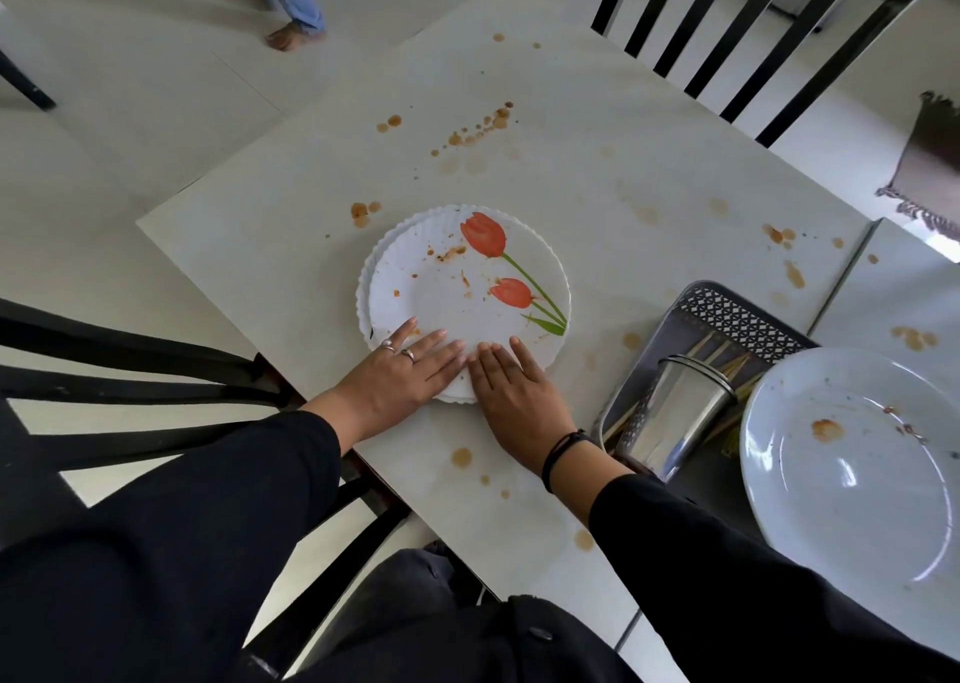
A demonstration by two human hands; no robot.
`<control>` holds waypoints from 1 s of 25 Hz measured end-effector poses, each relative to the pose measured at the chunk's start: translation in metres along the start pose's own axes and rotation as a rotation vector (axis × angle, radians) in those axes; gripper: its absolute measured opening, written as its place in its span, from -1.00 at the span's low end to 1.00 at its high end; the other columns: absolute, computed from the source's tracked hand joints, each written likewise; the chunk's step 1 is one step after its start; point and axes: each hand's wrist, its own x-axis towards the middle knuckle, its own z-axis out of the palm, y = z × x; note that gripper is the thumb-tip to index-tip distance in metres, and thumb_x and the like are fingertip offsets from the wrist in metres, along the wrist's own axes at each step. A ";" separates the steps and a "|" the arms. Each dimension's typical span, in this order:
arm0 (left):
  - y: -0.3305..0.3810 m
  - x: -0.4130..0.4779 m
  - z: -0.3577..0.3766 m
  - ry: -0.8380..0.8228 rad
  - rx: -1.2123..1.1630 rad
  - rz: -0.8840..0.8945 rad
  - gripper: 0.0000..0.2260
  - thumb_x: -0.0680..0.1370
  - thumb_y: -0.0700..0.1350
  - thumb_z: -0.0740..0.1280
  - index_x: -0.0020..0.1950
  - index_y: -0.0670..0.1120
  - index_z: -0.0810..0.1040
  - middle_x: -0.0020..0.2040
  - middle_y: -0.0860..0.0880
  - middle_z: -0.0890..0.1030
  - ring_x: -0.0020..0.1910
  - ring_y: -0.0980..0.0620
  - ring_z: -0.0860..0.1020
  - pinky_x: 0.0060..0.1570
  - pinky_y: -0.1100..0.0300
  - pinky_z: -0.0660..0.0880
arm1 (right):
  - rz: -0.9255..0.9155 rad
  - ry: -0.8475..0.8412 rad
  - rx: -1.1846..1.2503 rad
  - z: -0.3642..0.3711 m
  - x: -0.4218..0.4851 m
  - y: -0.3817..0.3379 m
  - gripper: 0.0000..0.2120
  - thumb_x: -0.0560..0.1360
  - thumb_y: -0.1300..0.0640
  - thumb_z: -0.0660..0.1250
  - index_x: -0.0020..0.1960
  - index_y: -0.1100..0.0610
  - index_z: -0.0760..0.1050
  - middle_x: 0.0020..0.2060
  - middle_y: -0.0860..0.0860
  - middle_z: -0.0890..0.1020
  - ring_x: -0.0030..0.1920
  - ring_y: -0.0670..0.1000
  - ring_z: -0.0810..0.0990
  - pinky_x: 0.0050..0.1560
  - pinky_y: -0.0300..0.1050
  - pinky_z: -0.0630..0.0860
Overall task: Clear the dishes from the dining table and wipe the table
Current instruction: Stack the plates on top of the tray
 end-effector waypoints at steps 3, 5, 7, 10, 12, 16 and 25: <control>-0.005 0.003 -0.010 0.071 -0.018 0.017 -0.62 0.59 -0.31 0.04 0.29 -0.15 0.54 0.25 -0.13 0.57 0.20 -0.11 0.57 0.14 -0.19 0.49 | 0.052 0.153 0.048 -0.006 0.008 0.004 -0.55 0.59 0.16 -0.04 0.37 0.20 0.44 0.28 0.13 0.55 0.30 0.09 0.51 0.42 0.12 0.29; -0.015 0.008 -0.023 0.118 -0.065 0.016 -0.63 0.57 -0.34 0.08 0.28 -0.18 0.55 0.23 -0.16 0.59 0.18 -0.13 0.58 0.16 -0.21 0.48 | 0.072 0.275 0.082 -0.014 0.008 0.015 -0.60 0.57 0.21 0.04 0.29 0.22 0.52 0.19 0.13 0.61 0.22 0.08 0.58 0.38 0.13 0.34; -0.023 0.015 -0.039 0.171 -0.109 0.021 -0.63 0.54 -0.36 0.13 0.28 -0.19 0.54 0.23 -0.16 0.58 0.19 -0.16 0.57 0.18 -0.23 0.45 | 0.089 0.344 0.117 -0.023 0.003 0.027 -0.61 0.56 0.24 0.06 0.27 0.25 0.53 0.16 0.15 0.62 0.19 0.09 0.60 0.39 0.17 0.32; -0.021 0.030 -0.065 0.230 -0.149 0.076 -0.65 0.55 -0.36 0.15 0.28 -0.20 0.53 0.25 -0.15 0.57 0.24 -0.18 0.52 0.23 -0.26 0.40 | 0.118 0.400 0.150 -0.038 -0.021 0.041 -0.61 0.57 0.25 0.05 0.29 0.26 0.51 0.20 0.16 0.60 0.22 0.10 0.58 0.43 0.19 0.20; -0.014 0.044 -0.082 0.280 -0.174 0.115 -0.66 0.56 -0.36 0.16 0.29 -0.19 0.53 0.25 -0.14 0.57 0.26 -0.18 0.50 0.25 -0.27 0.37 | 0.161 0.413 0.161 -0.048 -0.043 0.053 -0.62 0.58 0.26 0.05 0.29 0.25 0.51 0.23 0.17 0.58 0.25 0.11 0.56 0.45 0.20 0.14; 0.015 0.087 -0.118 0.378 -0.254 0.201 -0.70 0.59 -0.31 0.19 0.27 -0.16 0.55 0.24 -0.12 0.58 0.25 -0.14 0.52 0.25 -0.26 0.37 | 0.306 0.446 0.141 -0.066 -0.104 0.077 -0.64 0.61 0.25 0.04 0.24 0.22 0.55 0.24 0.16 0.57 0.26 0.10 0.54 0.44 0.21 0.19; 0.142 0.187 -0.161 0.564 -0.448 0.497 -0.75 0.61 -0.22 0.21 0.18 -0.09 0.62 0.18 -0.06 0.63 0.15 -0.07 0.60 0.18 -0.14 0.46 | 0.656 0.436 0.099 -0.048 -0.278 0.092 -0.66 0.61 0.31 0.11 0.31 0.21 0.50 0.27 0.15 0.54 0.30 0.09 0.51 0.44 0.17 0.21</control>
